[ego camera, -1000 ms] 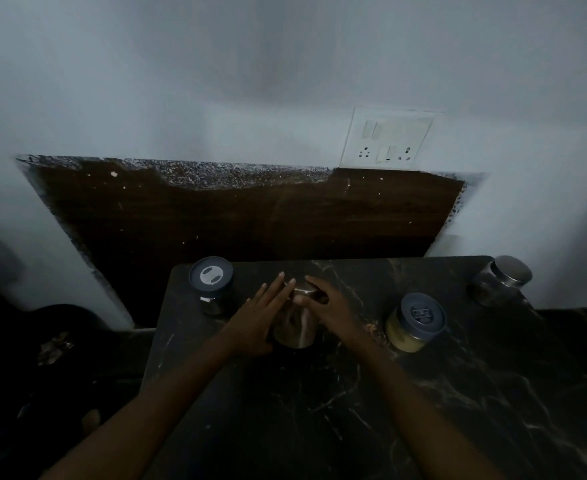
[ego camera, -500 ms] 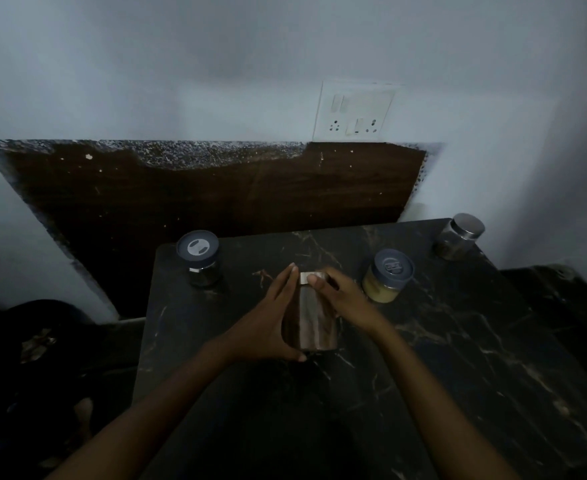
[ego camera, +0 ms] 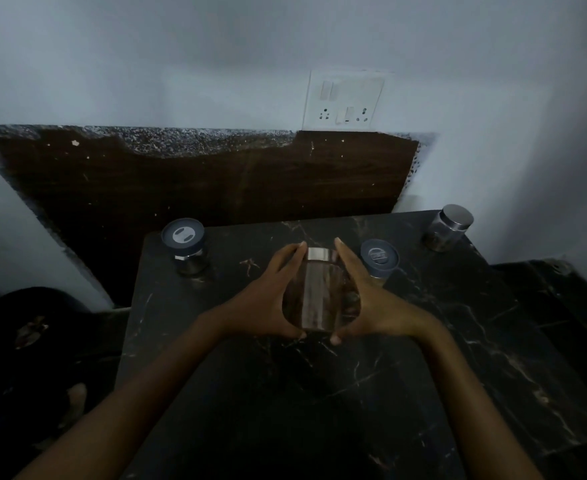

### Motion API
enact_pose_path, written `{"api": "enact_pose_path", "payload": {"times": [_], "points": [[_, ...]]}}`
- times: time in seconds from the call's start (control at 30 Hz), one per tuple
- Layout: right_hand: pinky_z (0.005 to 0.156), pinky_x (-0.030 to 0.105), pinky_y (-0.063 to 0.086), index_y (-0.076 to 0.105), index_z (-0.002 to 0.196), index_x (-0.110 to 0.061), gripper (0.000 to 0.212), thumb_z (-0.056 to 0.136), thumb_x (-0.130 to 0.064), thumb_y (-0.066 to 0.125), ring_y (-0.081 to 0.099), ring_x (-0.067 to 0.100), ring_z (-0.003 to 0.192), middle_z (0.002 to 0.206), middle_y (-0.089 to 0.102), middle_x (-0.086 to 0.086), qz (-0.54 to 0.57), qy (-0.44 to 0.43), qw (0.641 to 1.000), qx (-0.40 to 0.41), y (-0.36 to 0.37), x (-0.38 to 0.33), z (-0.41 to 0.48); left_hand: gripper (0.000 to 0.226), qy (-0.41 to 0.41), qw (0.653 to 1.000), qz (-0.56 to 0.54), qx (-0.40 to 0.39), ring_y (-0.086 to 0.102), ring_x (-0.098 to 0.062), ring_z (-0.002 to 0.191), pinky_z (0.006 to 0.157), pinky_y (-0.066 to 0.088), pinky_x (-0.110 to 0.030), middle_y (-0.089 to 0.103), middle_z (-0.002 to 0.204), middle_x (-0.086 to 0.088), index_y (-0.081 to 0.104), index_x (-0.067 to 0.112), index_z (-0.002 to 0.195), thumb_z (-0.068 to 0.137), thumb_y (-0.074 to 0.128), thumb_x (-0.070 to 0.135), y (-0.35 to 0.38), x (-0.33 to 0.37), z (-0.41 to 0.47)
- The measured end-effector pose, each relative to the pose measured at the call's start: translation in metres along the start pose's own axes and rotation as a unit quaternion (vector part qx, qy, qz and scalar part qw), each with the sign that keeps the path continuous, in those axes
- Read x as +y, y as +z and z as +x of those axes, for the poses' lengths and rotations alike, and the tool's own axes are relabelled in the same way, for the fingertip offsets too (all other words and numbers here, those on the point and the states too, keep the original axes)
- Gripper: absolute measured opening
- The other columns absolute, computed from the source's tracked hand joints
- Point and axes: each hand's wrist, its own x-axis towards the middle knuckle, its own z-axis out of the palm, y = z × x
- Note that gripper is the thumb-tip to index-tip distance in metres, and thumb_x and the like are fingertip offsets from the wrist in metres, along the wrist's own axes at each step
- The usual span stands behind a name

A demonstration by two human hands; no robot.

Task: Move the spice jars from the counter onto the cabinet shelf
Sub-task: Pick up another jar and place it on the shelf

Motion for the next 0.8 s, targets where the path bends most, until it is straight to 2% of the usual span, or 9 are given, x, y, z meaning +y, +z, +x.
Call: {"api": "enact_pose_path", "payload": {"times": [0.07, 0.2, 0.33, 0.43, 0.5, 0.57, 0.63, 0.7, 0.8], "points": [[0.116, 0.040, 0.023, -0.017, 0.143, -0.041, 0.138, 0.054, -0.027, 0.088, 0.008, 0.007, 0.142, 0.152, -0.006, -0.020, -0.025, -0.008, 0.999, 0.018, 0.000, 0.003, -0.001, 0.126, 0.002, 1.000, 0.000, -0.007, 0.001, -0.001, 0.133, 0.110, 0.023, -0.026, -0.019, 0.146, 0.025, -0.021, 0.041, 0.138, 0.066, 0.083, 0.032, 0.002, 0.005, 0.003], [0.110, 0.030, 0.029, -0.009, 0.144, -0.040, 0.133, 0.054, -0.026, 0.089, 0.019, 0.003, 0.134, 0.138, 0.007, -0.028, -0.053, -0.020, 0.998, 0.041, -0.008, 0.004, -0.006, 0.127, 0.001, 1.000, 0.014, -0.007, -0.002, -0.008, 0.139, 0.115, 0.025, -0.041, -0.023, 0.148, 0.023, -0.020, 0.041, 0.140, 0.066, 0.083, 0.036, 0.004, 0.013, 0.008], [0.105, 0.015, 0.025, -0.009, 0.137, -0.049, 0.127, 0.052, -0.038, 0.084, 0.017, -0.007, 0.128, 0.132, 0.000, -0.041, -0.071, -0.038, 0.996, 0.047, -0.011, 0.005, -0.005, 0.131, 0.012, 0.998, 0.060, -0.003, -0.010, -0.009, 0.141, 0.111, 0.023, -0.037, -0.038, 0.144, 0.023, -0.025, 0.043, 0.137, 0.063, 0.083, 0.042, 0.008, 0.023, 0.012], [0.096, 0.002, 0.020, -0.013, 0.133, -0.052, 0.126, 0.050, -0.048, 0.081, 0.016, -0.012, 0.125, 0.134, 0.001, -0.035, -0.078, -0.040, 0.995, 0.044, -0.011, 0.002, -0.001, 0.122, 0.007, 0.999, 0.053, 0.010, 0.001, -0.012, 0.141, 0.114, 0.027, -0.038, -0.030, 0.147, 0.022, -0.014, 0.035, 0.145, 0.067, 0.080, 0.040, 0.014, 0.028, 0.016], [0.098, 0.006, 0.024, -0.015, 0.131, -0.057, 0.130, 0.049, -0.044, 0.085, 0.015, -0.005, 0.127, 0.134, -0.001, -0.034, -0.052, -0.028, 0.997, 0.052, -0.015, 0.002, -0.001, 0.117, 0.008, 0.999, 0.021, 0.036, 0.006, -0.006, 0.138, 0.112, 0.029, -0.033, -0.020, 0.148, 0.022, -0.005, 0.031, 0.147, 0.067, 0.080, 0.037, 0.013, 0.027, 0.018], [0.105, 0.018, 0.027, -0.016, 0.131, -0.059, 0.135, 0.047, -0.042, 0.088, 0.014, 0.003, 0.134, 0.137, -0.004, -0.033, -0.021, -0.023, 0.998, 0.053, -0.021, 0.003, -0.003, 0.117, 0.005, 0.999, -0.014, 0.051, 0.006, 0.006, 0.130, 0.108, 0.026, -0.019, -0.016, 0.148, 0.021, -0.003, 0.031, 0.148, 0.067, 0.082, 0.032, 0.009, 0.023, 0.018], [0.101, 0.014, 0.029, -0.018, 0.131, -0.058, 0.138, 0.050, -0.029, 0.090, 0.017, 0.006, 0.135, 0.142, -0.004, -0.028, 0.008, -0.006, 0.999, 0.036, -0.025, 0.004, -0.005, 0.118, -0.002, 0.998, -0.032, 0.057, 0.007, 0.012, 0.125, 0.102, 0.022, -0.008, -0.014, 0.147, 0.021, -0.004, 0.031, 0.148, 0.067, 0.082, 0.028, 0.006, 0.021, 0.018], [0.094, 0.005, 0.031, -0.017, 0.129, -0.059, 0.136, 0.053, -0.019, 0.089, 0.021, 0.006, 0.134, 0.144, 0.002, -0.022, 0.024, -0.004, 0.999, 0.023, -0.025, 0.004, -0.004, 0.120, -0.006, 0.997, -0.036, 0.062, 0.008, 0.009, 0.127, 0.103, 0.021, -0.010, -0.012, 0.148, 0.019, -0.005, 0.030, 0.148, 0.066, 0.083, 0.029, 0.005, 0.021, 0.018], [0.098, 0.016, 0.036, -0.007, 0.130, -0.064, 0.131, 0.045, -0.034, 0.088, 0.028, 0.011, 0.134, 0.140, 0.011, -0.025, 0.008, -0.020, 0.998, 0.053, -0.024, 0.000, -0.002, 0.122, -0.009, 0.997, -0.053, 0.060, 0.006, -0.004, 0.137, 0.112, 0.026, -0.028, -0.013, 0.150, 0.019, -0.006, 0.032, 0.148, 0.063, 0.081, 0.035, 0.000, 0.024, 0.017]]}}
